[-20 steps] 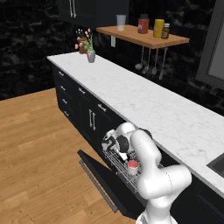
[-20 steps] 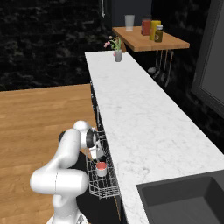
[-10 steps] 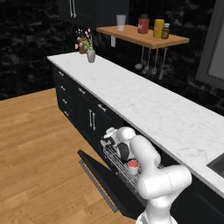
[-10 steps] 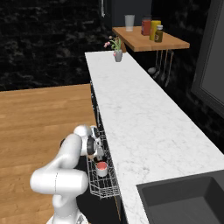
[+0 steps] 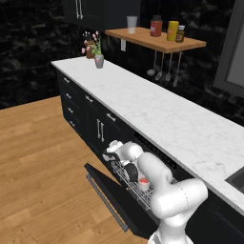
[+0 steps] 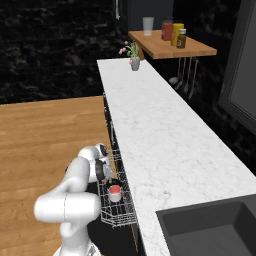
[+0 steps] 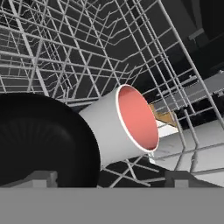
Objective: Pick up the cup and bowl from the counter, place them in the dishwasher, and close the dishwasher door.
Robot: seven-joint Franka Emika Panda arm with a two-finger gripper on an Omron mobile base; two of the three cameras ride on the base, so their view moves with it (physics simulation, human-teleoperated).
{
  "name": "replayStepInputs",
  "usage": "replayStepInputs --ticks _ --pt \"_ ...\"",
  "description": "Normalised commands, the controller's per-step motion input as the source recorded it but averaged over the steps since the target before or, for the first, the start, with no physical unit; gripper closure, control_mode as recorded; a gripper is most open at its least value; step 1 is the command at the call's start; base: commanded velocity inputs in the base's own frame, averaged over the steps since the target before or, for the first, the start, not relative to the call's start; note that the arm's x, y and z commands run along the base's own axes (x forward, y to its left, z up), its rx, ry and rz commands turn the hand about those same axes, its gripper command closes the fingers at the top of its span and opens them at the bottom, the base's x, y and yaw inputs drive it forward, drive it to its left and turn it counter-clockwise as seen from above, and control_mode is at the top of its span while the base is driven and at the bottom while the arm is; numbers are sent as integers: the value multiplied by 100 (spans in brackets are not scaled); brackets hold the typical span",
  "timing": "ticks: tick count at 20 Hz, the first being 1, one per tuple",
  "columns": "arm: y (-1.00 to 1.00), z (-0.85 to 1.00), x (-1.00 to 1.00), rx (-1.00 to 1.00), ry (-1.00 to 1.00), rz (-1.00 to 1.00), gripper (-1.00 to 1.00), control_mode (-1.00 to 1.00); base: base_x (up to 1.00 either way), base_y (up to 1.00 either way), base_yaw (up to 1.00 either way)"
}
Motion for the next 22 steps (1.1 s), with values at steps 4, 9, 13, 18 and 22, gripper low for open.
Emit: replayStepInputs --ticks 4,9,13,18,22 --pt "42 60 -36 -7 0 -1 -100 -100 0 0 0" --pt "31 68 -46 -8 -15 0 -100 -100 0 0 0" --pt "6 40 -76 -8 -52 12 -100 -100 0 0 0" --pt "0 53 -80 0 -66 16 -100 -100 0 0 0" --pt "-3 57 -92 0 -72 20 -100 -100 0 0 0"
